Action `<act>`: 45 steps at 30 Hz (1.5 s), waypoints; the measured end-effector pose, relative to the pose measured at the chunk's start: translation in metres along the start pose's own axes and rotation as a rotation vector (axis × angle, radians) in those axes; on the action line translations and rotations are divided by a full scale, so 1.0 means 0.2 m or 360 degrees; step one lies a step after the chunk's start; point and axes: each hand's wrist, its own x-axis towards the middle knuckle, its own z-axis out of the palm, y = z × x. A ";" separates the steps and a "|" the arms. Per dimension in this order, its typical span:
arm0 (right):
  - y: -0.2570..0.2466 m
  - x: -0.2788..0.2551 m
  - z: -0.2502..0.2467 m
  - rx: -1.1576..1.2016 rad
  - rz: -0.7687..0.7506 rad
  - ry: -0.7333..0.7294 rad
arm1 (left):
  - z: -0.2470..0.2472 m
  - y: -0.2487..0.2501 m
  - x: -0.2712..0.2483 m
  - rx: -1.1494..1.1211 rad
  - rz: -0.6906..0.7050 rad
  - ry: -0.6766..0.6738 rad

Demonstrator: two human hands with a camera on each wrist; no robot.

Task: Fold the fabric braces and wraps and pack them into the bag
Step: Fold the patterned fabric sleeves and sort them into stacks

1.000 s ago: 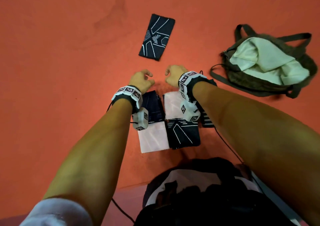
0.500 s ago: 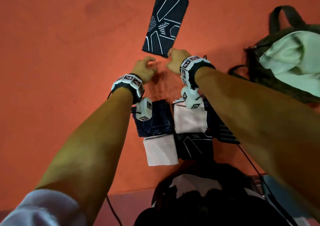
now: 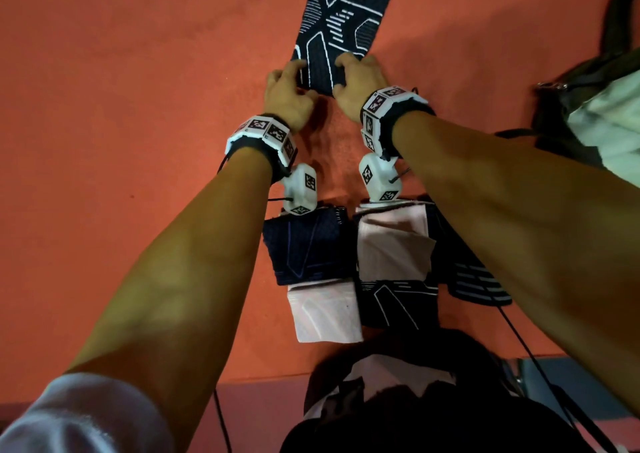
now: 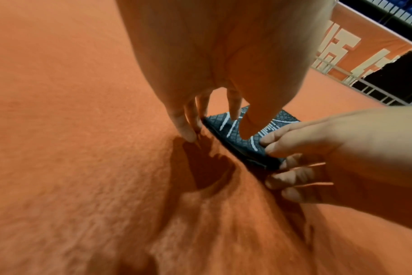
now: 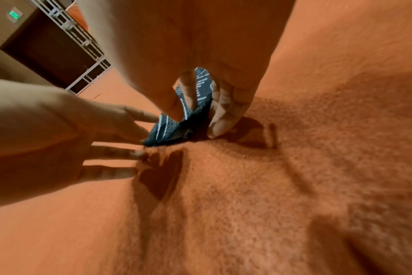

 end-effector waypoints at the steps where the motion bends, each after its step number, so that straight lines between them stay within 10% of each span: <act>1: 0.00 0.01 0.00 -0.0005 -0.0009 0.0019 | 0.01 0.00 0.03 -0.0022 -0.0030 0.0000; 11: 0.06 -0.13 -0.13 0.0284 -0.0064 0.0236 | 0.01 -0.03 -0.09 -0.0298 0.0035 0.0230; 29: 0.01 -1.04 -0.06 0.0633 -0.0225 0.0050 | 0.07 -0.40 -1.16 -0.1230 -0.0098 0.0200; 45: 0.30 -1.53 0.42 0.0117 -0.0083 -0.0341 | 0.35 -0.76 -1.62 -0.0932 -0.0034 -0.0193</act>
